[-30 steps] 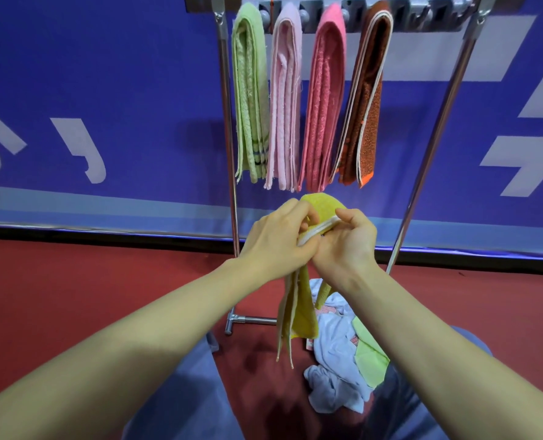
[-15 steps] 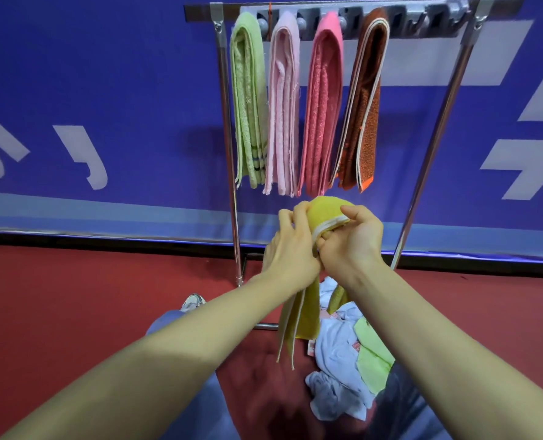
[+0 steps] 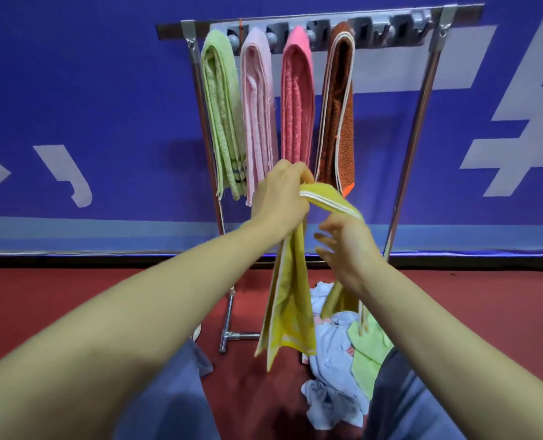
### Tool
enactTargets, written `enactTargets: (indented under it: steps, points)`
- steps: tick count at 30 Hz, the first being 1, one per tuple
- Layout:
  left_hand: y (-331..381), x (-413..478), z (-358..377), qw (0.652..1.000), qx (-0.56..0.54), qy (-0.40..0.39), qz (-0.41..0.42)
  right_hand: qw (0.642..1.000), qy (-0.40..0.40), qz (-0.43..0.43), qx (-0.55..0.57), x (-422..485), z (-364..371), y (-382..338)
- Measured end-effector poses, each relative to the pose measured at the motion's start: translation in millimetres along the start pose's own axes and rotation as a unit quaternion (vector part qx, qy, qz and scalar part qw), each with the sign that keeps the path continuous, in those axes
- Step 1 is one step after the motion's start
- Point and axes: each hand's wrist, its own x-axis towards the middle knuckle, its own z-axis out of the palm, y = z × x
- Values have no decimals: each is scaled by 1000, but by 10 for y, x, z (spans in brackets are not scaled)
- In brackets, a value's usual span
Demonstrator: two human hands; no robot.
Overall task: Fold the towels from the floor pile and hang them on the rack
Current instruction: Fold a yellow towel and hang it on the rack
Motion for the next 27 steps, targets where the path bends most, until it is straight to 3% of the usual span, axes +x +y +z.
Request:
enactTargets:
  steps: [2, 4, 6, 7, 8, 12, 18, 20, 23, 27]
  points:
    - [89, 156, -106, 998, 31, -5, 53, 990, -18, 12, -142, -27, -61, -4]
    - [225, 284, -191, 991, 63, -23, 112, 962, 6, -79, -259, -8, -87, -74]
    - [400, 377, -267, 982, 97, -39, 155, 878, 88, -196, -428, 25, -103, -252]
    - [484, 426, -309, 978, 115, -42, 172, 826, 135, -233, -495, 41, -100, -371]
    - [552, 485, -339, 974, 128, -43, 183, 797, 167, -254, -522, 46, -92, -505]
    - [772, 783, -441, 966, 144, -56, 208, 794, 194, -280, -503, 194, -76, -948]
    - [1014, 1200, -516, 964, 142, -67, 214, 730, 180, -297, -589, 553, -115, -1401]
    - [1067, 1287, -481, 969, 137, -51, 201, 732, 172, -295, -589, 663, -144, -1536]
    - [1103, 1361, -383, 990, 82, -20, 113, 751, 175, -304, -560, 767, -215, -1756]
    - [1078, 1442, -195, 996, 49, -50, 50, 758, 196, -323, -532, 854, -322, -1921]
